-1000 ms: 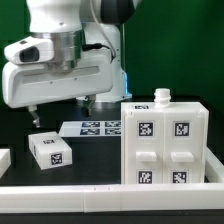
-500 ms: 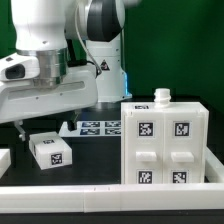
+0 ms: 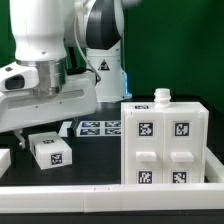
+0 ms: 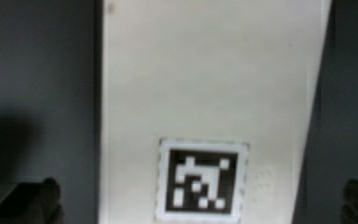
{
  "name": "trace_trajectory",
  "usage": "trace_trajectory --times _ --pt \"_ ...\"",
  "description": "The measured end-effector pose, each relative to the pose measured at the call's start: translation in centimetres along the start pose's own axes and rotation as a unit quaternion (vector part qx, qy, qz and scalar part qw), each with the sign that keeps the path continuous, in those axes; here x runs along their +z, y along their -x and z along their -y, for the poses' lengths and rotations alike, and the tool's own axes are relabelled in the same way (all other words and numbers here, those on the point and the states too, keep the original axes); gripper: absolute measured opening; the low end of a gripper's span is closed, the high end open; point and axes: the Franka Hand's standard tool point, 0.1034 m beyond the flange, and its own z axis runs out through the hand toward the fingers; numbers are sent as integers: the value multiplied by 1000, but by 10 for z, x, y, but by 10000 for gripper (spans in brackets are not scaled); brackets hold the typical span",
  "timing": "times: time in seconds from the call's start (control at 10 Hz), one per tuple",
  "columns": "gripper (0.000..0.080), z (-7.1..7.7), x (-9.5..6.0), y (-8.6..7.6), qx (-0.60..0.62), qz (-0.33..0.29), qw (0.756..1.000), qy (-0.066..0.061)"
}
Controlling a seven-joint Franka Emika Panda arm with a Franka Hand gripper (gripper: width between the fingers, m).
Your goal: Assemble cabinet
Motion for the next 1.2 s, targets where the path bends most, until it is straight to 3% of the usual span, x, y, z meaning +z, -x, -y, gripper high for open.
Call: trace_trajectory --times 0.5,0.6,0.7,1.2 --pt "796 9 13 4 5 8 1000 -5" --pt "641 9 13 4 3 8 1000 -5" --pt "559 9 13 4 2 8 1000 -5" --pt "559 9 13 4 2 8 1000 -5"
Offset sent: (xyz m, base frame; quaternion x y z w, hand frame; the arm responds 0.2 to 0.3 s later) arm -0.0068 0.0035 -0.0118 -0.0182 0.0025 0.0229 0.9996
